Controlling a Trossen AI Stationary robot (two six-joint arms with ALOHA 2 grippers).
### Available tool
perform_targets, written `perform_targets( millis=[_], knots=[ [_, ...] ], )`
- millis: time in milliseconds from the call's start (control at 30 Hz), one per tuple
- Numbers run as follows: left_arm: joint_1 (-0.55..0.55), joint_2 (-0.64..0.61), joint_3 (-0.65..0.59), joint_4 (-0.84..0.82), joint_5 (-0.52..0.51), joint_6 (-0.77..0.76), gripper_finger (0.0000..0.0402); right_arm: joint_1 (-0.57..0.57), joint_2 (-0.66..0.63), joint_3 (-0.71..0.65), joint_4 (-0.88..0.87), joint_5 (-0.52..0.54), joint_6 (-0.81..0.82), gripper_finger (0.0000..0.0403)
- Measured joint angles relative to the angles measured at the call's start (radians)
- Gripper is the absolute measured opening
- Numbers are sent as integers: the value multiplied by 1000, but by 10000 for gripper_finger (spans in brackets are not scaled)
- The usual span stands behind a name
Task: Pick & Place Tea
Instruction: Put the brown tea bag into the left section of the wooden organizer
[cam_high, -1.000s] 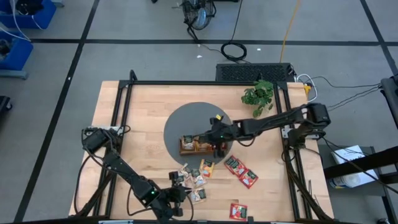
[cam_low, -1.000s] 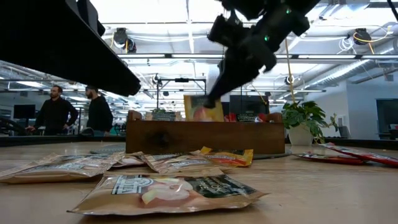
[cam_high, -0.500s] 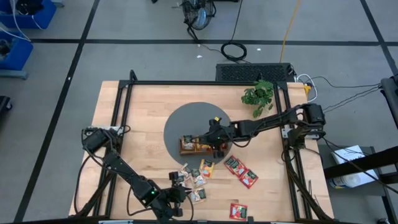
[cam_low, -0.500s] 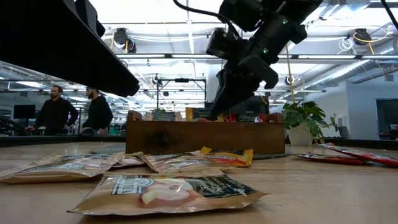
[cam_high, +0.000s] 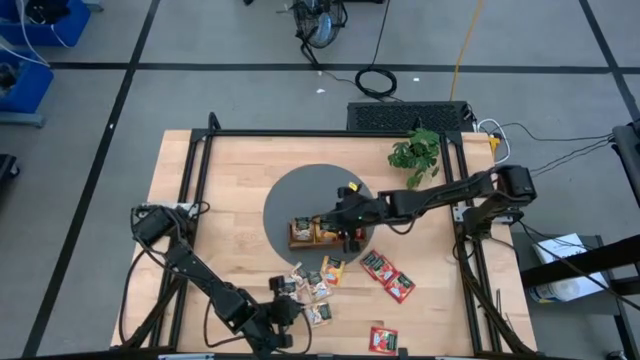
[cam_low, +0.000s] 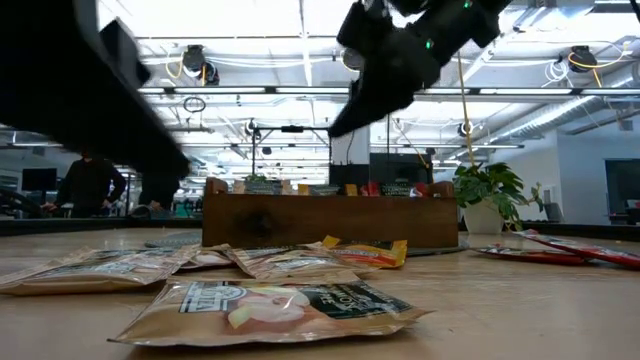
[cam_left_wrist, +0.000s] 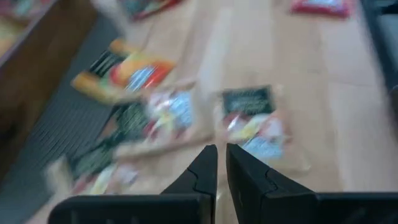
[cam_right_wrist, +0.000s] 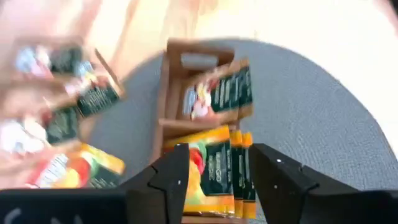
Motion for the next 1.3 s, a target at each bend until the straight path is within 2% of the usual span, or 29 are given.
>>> perform_targets(
  millis=[100, 233, 367, 467, 600, 733, 900, 1133, 1300],
  knots=[
    [-23, -38, 0, -130, -21, -172, 42, 16, -30, -12, 19, -103, 27, 163],
    [-75, -52, -1, -225, -48, -306, 42, 83, -17, -99, 230, -241, 14, 145],
    [-110, -54, 0, -199, -45, -322, 42, 154, 59, -217, 556, -248, 13, 100],
    [-104, -54, 0, -198, -39, -338, 42, 189, 136, -242, 740, -248, 22, 57],
    [-79, -23, 0, -188, 16, -316, 42, 217, 267, -193, 821, -257, 50, 7],
    [-61, 6, 0, -191, 76, -310, 42, 222, 358, -129, 819, -238, 88, 21],
    [-56, 13, -1, -190, 76, -307, 42, 219, 416, -71, 818, -246, 144, 47],
    [-56, 13, -24, -205, 97, -357, 42, 201, 422, -50, 818, -251, 239, 91],
    [-56, 12, -85, -173, 98, -431, 42, 195, 422, -50, 815, -301, 277, 117]
  ],
)
